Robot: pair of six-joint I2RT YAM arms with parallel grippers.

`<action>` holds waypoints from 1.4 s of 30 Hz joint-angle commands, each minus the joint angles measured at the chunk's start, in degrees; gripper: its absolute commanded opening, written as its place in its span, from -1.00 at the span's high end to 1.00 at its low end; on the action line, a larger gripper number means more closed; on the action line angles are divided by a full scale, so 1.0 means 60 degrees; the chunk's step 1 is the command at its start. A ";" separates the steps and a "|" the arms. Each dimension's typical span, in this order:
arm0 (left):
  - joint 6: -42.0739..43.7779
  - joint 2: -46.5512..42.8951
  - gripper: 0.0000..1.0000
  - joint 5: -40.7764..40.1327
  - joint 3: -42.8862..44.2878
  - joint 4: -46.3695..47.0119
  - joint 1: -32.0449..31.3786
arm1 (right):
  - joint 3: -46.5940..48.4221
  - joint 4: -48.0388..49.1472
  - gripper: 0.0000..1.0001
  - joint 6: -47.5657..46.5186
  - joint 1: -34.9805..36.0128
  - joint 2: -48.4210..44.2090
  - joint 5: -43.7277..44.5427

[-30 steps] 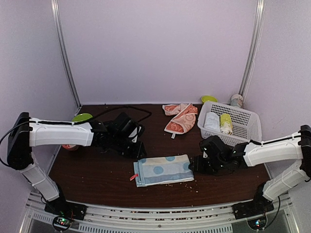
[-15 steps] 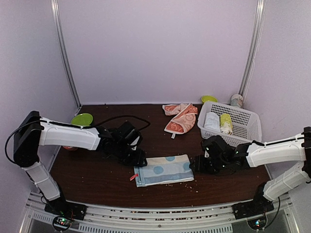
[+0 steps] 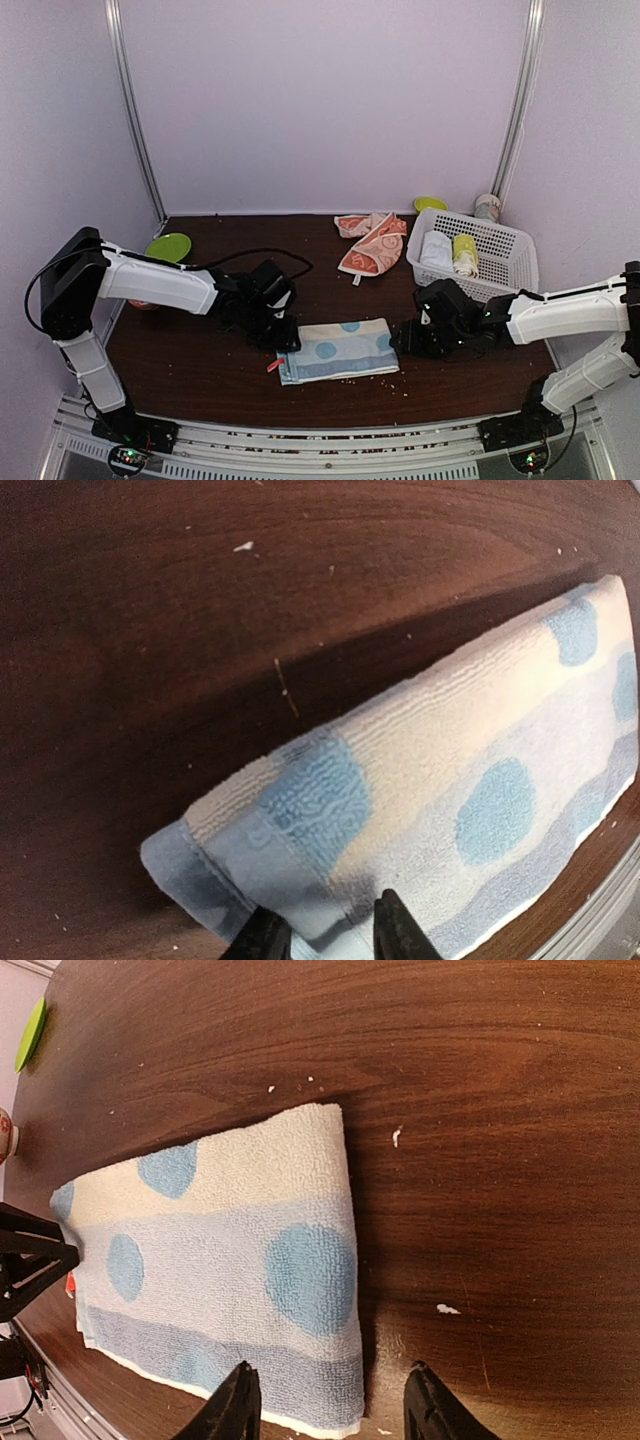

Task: Roll the towels
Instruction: Smooth out the towel at the center of the board.

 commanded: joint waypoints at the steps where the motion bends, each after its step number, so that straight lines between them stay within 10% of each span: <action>1: -0.0040 0.0038 0.51 0.0176 -0.0157 0.0448 -0.0005 | 0.0080 0.0037 0.00 -0.0039 0.0047 -0.0153 0.0162; 7: -0.0079 -0.0479 1.00 0.0046 -0.0272 0.0279 -0.0008 | 0.0097 0.0071 0.01 -0.0047 0.0050 -0.0174 0.0192; 42: -0.0525 -0.1706 1.00 -0.1021 -0.2364 -0.0579 -0.0035 | 0.0874 0.1430 0.01 0.0213 0.0296 0.1960 -0.0883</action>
